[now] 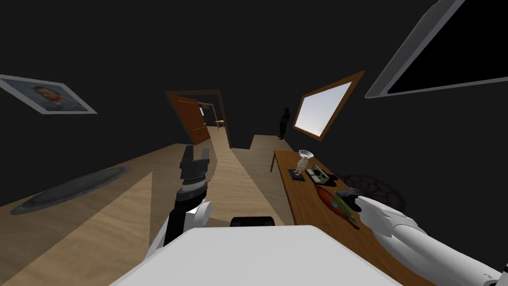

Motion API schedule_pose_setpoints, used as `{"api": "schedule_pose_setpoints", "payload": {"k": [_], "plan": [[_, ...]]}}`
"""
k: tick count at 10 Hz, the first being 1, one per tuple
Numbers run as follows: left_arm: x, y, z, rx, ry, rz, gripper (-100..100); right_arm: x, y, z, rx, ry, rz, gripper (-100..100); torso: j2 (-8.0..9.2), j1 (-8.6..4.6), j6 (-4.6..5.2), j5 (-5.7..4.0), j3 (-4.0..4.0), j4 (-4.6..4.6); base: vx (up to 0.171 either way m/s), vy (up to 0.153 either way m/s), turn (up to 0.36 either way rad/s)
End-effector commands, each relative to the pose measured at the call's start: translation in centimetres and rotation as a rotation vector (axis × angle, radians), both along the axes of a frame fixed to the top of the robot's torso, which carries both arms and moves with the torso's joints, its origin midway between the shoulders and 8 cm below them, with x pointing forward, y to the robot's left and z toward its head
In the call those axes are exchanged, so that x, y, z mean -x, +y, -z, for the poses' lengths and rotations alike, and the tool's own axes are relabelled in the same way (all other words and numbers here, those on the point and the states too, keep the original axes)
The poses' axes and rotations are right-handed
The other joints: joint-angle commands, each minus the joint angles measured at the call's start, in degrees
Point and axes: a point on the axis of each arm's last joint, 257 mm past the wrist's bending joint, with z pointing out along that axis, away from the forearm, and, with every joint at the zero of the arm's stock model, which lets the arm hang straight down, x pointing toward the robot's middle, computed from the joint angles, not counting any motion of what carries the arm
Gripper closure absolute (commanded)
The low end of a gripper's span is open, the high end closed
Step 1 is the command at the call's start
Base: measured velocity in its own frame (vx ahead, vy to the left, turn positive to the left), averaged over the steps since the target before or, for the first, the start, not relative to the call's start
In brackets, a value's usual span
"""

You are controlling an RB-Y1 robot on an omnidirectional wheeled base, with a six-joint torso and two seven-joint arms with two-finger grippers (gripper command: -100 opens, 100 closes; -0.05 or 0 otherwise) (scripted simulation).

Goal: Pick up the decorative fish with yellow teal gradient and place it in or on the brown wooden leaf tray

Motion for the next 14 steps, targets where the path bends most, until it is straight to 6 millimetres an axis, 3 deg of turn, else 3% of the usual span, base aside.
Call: {"api": "schedule_pose_setpoints", "payload": {"k": [1, 3, 5, 8, 9, 11, 13, 14], "plan": [[0.0, 0.0, 0.0, 0.0, 0.0, 0.0, 0, 1.0, -0.6, -0.5, -0.007, -0.003, 0.043, -100, 0.0, 0.0, 0.0, 0.0, 0.0, 0.0, -0.146, -0.003, 0.378], [0.0, 0.0, 0.0, 0.0, 0.0, 0.0, 0, 2.8, -0.9, 0.7, -0.012, 0.021, 0.102, -100, 0.18, 0.01, -0.05, 0.0, 0.09, 0.03, -0.139, -0.01, 0.2], [0.0, 0.0, 0.0, 0.0, 0.0, 0.0, 0, 4.0, -1.7, 0.0, -0.014, 0.016, 0.153, -100, -0.19, -0.1, 0.0, -0.02, -0.11, -0.04, -0.088, -0.013, 0.125], [0.0, 0.0, 0.0, 0.0, 0.0, 0.0, 0, 5.9, -2.0, 0.9, -0.009, 0.044, 0.205, -100, 0.0, -0.09, 0.01, -0.03, 0.0, 0.0, -0.099, -0.008, 0.164], [0.0, 0.0, 0.0, 0.0, 0.0, 0.0, 0, 7.1, -2.5, 0.3, -0.014, 0.041, 0.244, -100, -0.23, -0.1, 0.02, -0.02, -0.13, -0.05, -0.142, 0.035, 0.35], [0.0, 0.0, 0.0, 0.0, 0.0, 0.0, 0, 9.2, -2.7, 1.3, -0.011, 0.071, 0.3, -100, 0.11, 0.08, -0.07, 0.01, 0.06, 0.02, -0.134, 0.019, 0.25], [0.0, 0.0, 0.0, 0.0, 0.0, 0.0, 0, 9.0, -2.8, 1.1, -0.011, 0.069, 0.296, -100, -0.19, -0.16, 0.04, -0.04, -0.1, -0.04, -0.019, -0.011, -0.05], [0.0, 0.0, 0.0, 0.0, 0.0, 0.0, 0, 9.1, -2.8, 1.1, -0.009, 0.07, 0.3, 0, -0.32, -0.15, 0.0, -0.04, -0.18, -0.07, 0.0, 0.0, 0.0]]}}
